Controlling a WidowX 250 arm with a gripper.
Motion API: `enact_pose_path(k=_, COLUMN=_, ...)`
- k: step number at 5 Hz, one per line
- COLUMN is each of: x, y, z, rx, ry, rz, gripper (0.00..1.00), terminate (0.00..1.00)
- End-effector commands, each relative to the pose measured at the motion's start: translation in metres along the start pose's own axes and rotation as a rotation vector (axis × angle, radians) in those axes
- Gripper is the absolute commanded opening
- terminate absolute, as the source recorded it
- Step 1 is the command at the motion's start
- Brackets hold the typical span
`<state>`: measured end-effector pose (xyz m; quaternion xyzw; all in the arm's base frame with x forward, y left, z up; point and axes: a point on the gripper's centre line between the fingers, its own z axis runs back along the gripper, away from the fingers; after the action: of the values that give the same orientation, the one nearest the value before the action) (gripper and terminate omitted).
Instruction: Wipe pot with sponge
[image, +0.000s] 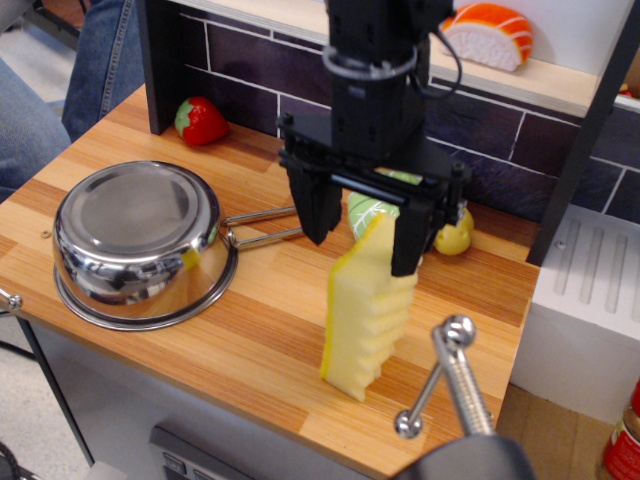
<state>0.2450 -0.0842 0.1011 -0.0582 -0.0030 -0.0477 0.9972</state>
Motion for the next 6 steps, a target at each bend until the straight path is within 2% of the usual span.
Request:
enact_pose_path(k=1, x=0.002, y=-0.007, z=-0.01, rx=-0.03, ry=-0.006, rz=-0.01, gripper=1.0, terminate=0.0)
enact_pose_path(k=2, x=0.01, y=0.003, z=-0.018, rx=0.015, ry=-0.007, rz=0.096, gripper=0.0, terminate=0.0)
enact_pose_path(k=3, x=0.016, y=0.011, z=-0.015, rx=0.053, ry=-0.031, rz=0.121, gripper=0.0, terminate=0.0)
enact_pose_path(k=4, x=0.019, y=0.025, z=0.018, rx=0.008, ry=-0.061, rz=0.126, gripper=0.0, terminate=0.0)
enact_pose_path(k=5, x=0.012, y=0.062, z=0.051, rx=-0.071, ry=-0.086, rz=0.142, gripper=0.0, terminate=0.0)
enact_pose_path(k=6, x=0.003, y=0.098, z=0.057, rx=-0.098, ry=-0.109, rz=0.148, gripper=0.0, terminate=0.0)
